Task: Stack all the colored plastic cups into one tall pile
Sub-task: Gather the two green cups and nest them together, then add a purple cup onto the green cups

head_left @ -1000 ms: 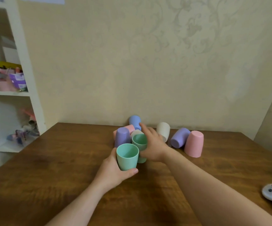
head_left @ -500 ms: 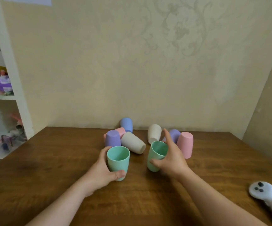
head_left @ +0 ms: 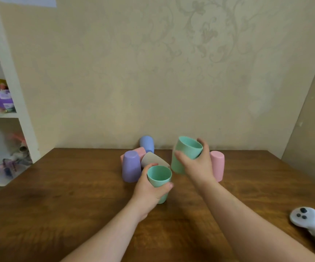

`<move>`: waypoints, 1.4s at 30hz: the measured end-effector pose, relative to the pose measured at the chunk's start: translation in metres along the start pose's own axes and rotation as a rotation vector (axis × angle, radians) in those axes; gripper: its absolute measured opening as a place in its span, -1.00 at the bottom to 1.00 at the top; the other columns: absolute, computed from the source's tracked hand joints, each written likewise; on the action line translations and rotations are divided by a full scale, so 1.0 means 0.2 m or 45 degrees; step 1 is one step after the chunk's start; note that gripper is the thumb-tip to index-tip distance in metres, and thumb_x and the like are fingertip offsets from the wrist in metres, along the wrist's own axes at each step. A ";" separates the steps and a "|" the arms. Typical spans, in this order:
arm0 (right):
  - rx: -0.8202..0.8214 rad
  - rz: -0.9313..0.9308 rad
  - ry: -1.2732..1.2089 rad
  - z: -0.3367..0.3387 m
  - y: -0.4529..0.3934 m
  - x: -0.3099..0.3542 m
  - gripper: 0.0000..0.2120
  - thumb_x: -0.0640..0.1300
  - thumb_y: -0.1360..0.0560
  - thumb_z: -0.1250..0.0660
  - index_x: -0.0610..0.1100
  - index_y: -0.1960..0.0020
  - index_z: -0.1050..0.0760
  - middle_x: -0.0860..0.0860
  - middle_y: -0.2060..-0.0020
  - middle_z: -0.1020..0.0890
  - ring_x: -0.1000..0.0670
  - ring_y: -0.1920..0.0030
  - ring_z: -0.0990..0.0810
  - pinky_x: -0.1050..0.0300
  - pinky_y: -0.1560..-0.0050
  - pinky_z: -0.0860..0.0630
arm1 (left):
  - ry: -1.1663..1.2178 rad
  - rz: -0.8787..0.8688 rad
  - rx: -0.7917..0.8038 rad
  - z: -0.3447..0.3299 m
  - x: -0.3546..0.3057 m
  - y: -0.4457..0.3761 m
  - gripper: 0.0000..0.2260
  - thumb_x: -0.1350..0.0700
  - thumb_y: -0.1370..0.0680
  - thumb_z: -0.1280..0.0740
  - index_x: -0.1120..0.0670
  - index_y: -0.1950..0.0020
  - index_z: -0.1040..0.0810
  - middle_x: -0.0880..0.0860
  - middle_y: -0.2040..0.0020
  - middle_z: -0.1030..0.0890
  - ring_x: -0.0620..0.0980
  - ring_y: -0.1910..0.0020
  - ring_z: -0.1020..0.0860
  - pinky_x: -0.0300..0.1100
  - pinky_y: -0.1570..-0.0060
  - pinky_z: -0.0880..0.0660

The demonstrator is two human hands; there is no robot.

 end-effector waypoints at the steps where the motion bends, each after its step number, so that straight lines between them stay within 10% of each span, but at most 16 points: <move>1: 0.045 0.029 -0.040 -0.03 -0.01 0.06 -0.31 -0.03 -0.48 -0.63 0.12 -0.45 -0.32 0.22 -0.13 -0.60 0.23 -0.09 -0.63 0.15 -0.12 -0.60 | 0.009 0.015 0.008 -0.01 0.02 -0.01 -0.39 0.21 -0.44 -0.68 -0.15 -0.35 -0.49 -0.14 -0.22 -0.69 -0.35 -0.12 -0.65 -0.45 -0.01 -0.56; 7: 0.364 0.089 0.113 -0.28 0.05 0.07 -0.12 0.21 -0.22 -0.66 0.20 -0.46 -0.36 0.16 -0.25 -0.65 0.09 -0.27 -0.67 0.04 -0.26 -0.64 | 0.012 0.019 0.093 -0.02 -0.02 -0.01 -0.50 0.20 -0.48 -0.64 -0.13 -0.35 -0.61 -0.13 -0.18 -0.77 -0.13 -0.21 -0.70 -0.19 -0.16 -0.62; 16: 0.551 0.077 0.119 -0.34 0.17 -0.20 -0.25 -0.12 -0.39 -0.66 0.36 -0.37 -0.37 0.26 -0.17 -0.69 0.13 -0.26 -0.67 0.06 -0.31 -0.62 | -0.137 0.002 0.231 -0.05 -0.03 0.00 -0.38 0.37 -0.45 -0.61 -0.10 -0.38 -0.56 -0.15 -0.22 -0.71 -0.30 -0.20 -0.67 -0.32 -0.14 -0.64; 20: 0.490 0.054 0.195 -0.28 0.17 -0.26 -0.27 -0.04 -0.34 -0.69 0.18 -0.42 -0.46 0.21 -0.21 -0.70 0.16 -0.24 -0.68 -0.02 -0.32 -0.63 | -0.571 0.024 0.390 0.02 0.00 0.05 -0.22 0.07 -0.34 -0.70 -0.15 -0.51 -0.47 -0.22 -0.35 -0.63 -0.17 -0.34 -0.60 -0.14 -0.39 -0.55; 24: 0.381 0.054 0.266 -0.20 0.15 -0.26 -0.34 0.02 -0.33 -0.69 0.16 -0.36 -0.51 0.21 -0.14 -0.72 0.21 -0.14 -0.70 0.10 -0.21 -0.64 | -1.134 -0.249 0.590 0.10 -0.06 0.06 -0.51 -0.14 -0.48 -0.52 -0.20 -0.41 -0.58 -0.23 -0.21 -0.68 -0.20 -0.17 -0.63 -0.11 -0.22 -0.61; 28: 0.340 0.018 0.326 -0.13 0.12 -0.28 -0.29 0.01 -0.34 -0.71 0.24 -0.36 -0.43 0.26 -0.12 -0.68 0.26 -0.10 -0.66 0.23 -0.08 -0.56 | -1.653 -0.813 0.293 0.28 -0.28 -0.08 -0.75 0.17 -0.39 -0.55 -0.10 -0.01 -0.77 -0.04 -0.04 -0.67 0.09 -0.03 -0.63 0.00 0.06 -0.66; 31: 0.343 -0.007 0.352 -0.12 0.16 -0.35 -0.20 0.04 -0.32 -0.71 0.30 -0.42 -0.39 0.31 -0.17 -0.65 0.27 -0.17 -0.64 0.24 -0.14 -0.55 | -2.032 -0.893 0.262 0.31 -0.37 -0.23 -0.46 0.26 -0.21 -0.65 -0.09 -0.15 -0.77 0.14 -0.30 -0.66 0.30 -0.20 -0.65 0.14 -0.08 -0.67; 35: 0.314 -0.037 0.397 -0.11 0.18 -0.42 -0.30 0.10 -0.34 -0.70 0.21 -0.38 -0.45 0.22 -0.18 -0.66 0.19 -0.17 -0.63 0.09 -0.24 -0.61 | -2.251 -0.736 0.409 0.29 -0.33 -0.35 -0.53 -0.13 -0.72 -0.26 -0.14 -0.65 -0.41 0.14 -0.70 -0.30 0.22 -0.65 -0.30 0.14 -0.60 -0.25; 37: 0.310 -0.043 0.394 -0.11 0.18 -0.42 -0.29 0.13 -0.33 -0.70 0.19 -0.40 -0.46 0.21 -0.20 -0.66 0.19 -0.18 -0.63 0.08 -0.25 -0.61 | -2.403 -0.650 0.502 0.29 -0.22 -0.38 -0.52 -0.08 -0.74 -0.25 -0.20 -0.67 -0.31 0.15 -0.69 -0.18 0.23 -0.61 -0.28 0.07 -0.46 -0.36; 42: 0.321 -0.040 0.399 -0.10 0.18 -0.42 -0.22 0.17 -0.34 -0.69 0.17 -0.47 -0.45 0.23 -0.22 -0.64 0.17 -0.20 -0.62 0.14 -0.23 -0.55 | -2.426 -0.800 0.301 0.29 -0.17 -0.36 -0.48 0.27 -0.11 -0.70 -0.02 -0.01 -0.75 0.25 -0.06 -0.66 0.30 0.13 -0.62 0.02 0.34 -0.55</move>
Point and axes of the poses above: each hand's wrist, its own y-axis away from the middle knuckle, its own z-axis out of the back of the hand, x = y × z, the point moved 9 cm from there along -y, towards the middle knuckle
